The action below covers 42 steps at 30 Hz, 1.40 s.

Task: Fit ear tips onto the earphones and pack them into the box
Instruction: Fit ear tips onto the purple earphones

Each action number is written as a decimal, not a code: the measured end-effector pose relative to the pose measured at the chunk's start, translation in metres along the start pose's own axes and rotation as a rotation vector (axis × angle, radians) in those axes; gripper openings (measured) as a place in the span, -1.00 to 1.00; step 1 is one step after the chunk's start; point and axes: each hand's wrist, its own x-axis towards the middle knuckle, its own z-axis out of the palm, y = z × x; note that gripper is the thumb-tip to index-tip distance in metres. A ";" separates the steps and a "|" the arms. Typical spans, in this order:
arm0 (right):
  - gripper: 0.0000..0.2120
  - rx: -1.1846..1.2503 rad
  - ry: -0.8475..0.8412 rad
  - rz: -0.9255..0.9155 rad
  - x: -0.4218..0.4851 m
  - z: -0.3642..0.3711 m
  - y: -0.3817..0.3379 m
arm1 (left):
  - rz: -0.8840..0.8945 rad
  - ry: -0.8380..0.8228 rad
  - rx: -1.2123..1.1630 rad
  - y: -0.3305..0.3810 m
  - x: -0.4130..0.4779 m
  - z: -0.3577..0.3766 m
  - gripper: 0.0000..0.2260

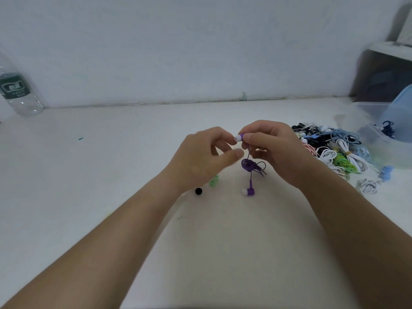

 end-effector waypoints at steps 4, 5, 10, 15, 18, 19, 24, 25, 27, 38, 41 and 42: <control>-0.85 -0.027 0.026 0.039 0.000 -0.002 -0.001 | -0.095 -0.087 0.186 0.011 -0.004 0.019 -0.57; -0.85 -0.024 0.032 0.052 -0.001 -0.001 -0.001 | -0.117 -0.095 0.210 0.014 -0.004 0.025 -0.57; -0.95 -0.041 0.139 0.054 0.001 0.000 0.001 | -0.130 -0.031 0.138 0.015 0.001 0.032 -0.76; -0.93 -0.091 0.157 0.083 -0.002 0.000 -0.004 | -0.115 0.071 -0.030 0.017 0.007 0.014 -0.85; -0.93 -0.021 0.101 0.153 -0.006 0.000 -0.013 | -0.129 0.099 -0.175 0.023 0.009 0.003 -0.85; -0.92 0.013 0.090 0.161 -0.007 0.000 -0.019 | -0.134 0.102 -0.222 0.026 0.010 0.000 -0.86; -0.86 0.095 0.083 0.144 -0.009 -0.010 -0.047 | -0.150 0.132 -0.455 0.050 0.016 -0.001 -0.85; -0.85 0.118 0.084 0.136 -0.012 -0.017 -0.052 | -0.143 0.135 -0.490 0.057 0.020 0.004 -0.85; -0.81 0.143 0.074 0.137 -0.016 -0.031 -0.061 | -0.120 0.144 -0.481 0.070 0.028 0.014 -0.85; -0.83 -0.079 0.528 0.071 -0.066 -0.185 -0.091 | 0.057 0.083 -0.356 0.148 0.094 0.128 -0.86; -0.80 -0.281 0.701 0.143 -0.061 -0.216 -0.074 | 0.011 0.050 -0.262 0.148 0.103 0.157 -0.81; -0.80 -0.392 0.729 0.175 -0.057 -0.221 -0.068 | -0.004 0.040 -0.228 0.146 0.105 0.164 -0.79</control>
